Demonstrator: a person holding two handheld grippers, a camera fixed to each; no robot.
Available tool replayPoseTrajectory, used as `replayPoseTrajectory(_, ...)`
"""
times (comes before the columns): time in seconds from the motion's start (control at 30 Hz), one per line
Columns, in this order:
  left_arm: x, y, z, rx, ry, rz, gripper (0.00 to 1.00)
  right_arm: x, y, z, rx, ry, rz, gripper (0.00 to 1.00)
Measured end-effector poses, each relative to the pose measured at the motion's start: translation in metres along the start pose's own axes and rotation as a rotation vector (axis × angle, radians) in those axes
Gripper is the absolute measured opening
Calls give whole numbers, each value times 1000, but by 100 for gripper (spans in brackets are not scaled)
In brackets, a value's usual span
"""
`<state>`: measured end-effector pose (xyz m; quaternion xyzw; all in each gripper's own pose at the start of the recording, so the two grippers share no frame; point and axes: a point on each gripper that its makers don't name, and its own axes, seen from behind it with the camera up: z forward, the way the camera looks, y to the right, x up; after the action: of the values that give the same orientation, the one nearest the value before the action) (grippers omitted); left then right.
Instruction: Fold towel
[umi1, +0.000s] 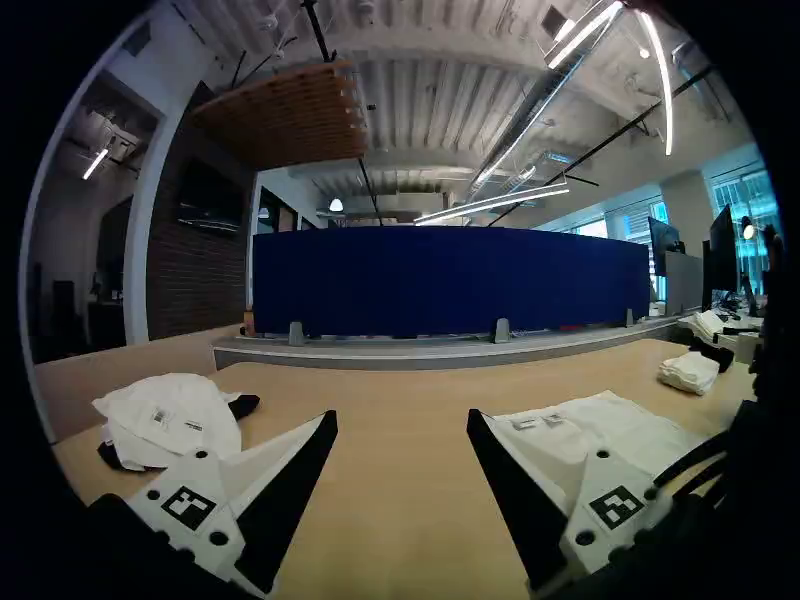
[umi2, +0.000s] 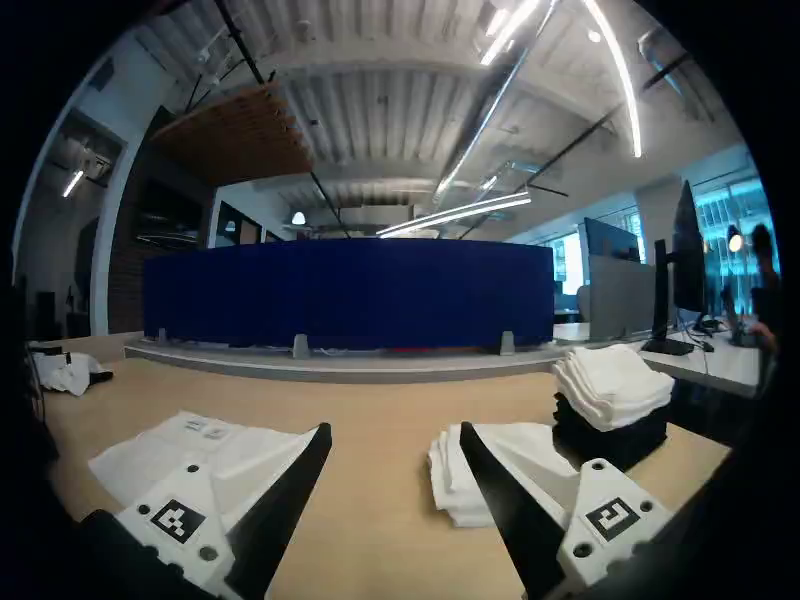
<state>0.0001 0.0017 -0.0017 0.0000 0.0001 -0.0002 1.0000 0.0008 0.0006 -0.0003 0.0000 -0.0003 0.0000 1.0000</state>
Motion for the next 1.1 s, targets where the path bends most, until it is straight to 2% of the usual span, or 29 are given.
replayPoseTrajectory(0.6,4,-2,2,3,-3,3,97,-2,0,-1,-1,-12,-5,99)
replayPoseTrajectory(0.7,22,-1,4,-6,27,0,97,4,3,1,-9,-20,-15,99)
replayPoseTrajectory(0.8,40,-4,5,-1,44,-11,97,23,4,1,-12,6,-28,99)
replayPoseTrajectory(0.9,57,-6,5,2,46,-18,97,47,1,-1,-8,27,-36,99)
replayPoseTrajectory(1.1,93,-3,3,-5,36,5,96,87,-9,-4,18,10,-39,100)
